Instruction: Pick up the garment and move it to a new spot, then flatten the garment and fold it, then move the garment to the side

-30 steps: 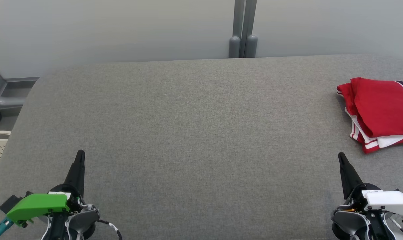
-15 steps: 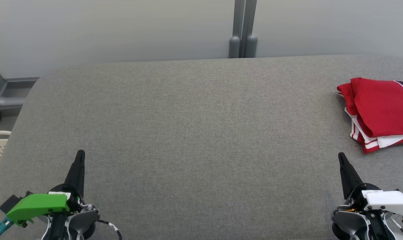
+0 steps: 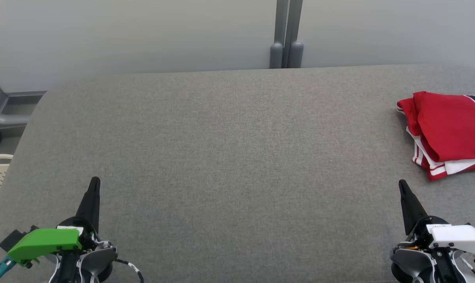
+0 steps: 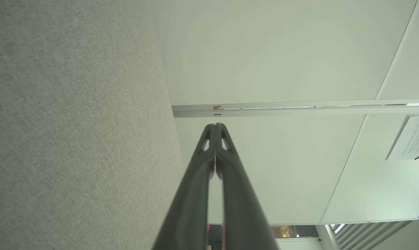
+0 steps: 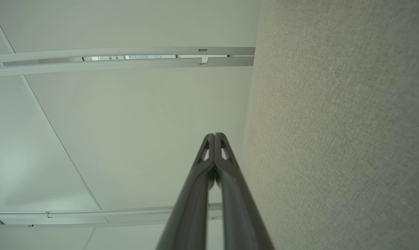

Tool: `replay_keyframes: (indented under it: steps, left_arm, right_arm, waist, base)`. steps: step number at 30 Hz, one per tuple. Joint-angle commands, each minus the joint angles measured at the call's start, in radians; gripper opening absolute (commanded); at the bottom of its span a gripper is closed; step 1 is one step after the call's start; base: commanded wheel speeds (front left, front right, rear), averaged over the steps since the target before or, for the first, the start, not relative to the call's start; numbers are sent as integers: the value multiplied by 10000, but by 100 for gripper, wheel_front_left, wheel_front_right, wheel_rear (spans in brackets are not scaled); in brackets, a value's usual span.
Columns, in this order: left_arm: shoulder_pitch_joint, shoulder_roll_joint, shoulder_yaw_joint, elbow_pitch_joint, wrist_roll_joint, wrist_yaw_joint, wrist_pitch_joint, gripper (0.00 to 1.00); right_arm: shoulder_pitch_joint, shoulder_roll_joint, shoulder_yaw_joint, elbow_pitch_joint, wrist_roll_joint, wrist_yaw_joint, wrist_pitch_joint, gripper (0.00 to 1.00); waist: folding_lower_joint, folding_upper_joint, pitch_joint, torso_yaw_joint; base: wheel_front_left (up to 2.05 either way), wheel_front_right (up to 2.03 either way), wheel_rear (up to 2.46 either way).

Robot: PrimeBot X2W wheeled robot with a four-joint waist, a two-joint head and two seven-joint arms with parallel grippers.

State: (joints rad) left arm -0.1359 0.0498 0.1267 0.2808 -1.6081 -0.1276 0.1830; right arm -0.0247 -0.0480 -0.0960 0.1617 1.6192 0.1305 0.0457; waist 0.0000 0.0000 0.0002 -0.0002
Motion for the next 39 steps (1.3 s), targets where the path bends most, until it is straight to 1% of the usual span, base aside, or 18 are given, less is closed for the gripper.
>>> replay_keyframes:
  steps: [1, 39]
  left_arm:
    - [-162, 4, 18, -33, 20, -57, -6, 0]
    - [-161, 6, 17, -35, 20, -57, -8, 0]
  right_arm:
    - [-56, -42, -26, -39, 55, 4, 22, 0]
    - [-57, -42, -26, -39, 55, 4, 22, 0]
  waist:
    - [0, 0, 0, 0]
    - [0, 0, 0, 0]
  base:
    - [0, 0, 0]
    - [0, 0, 0]
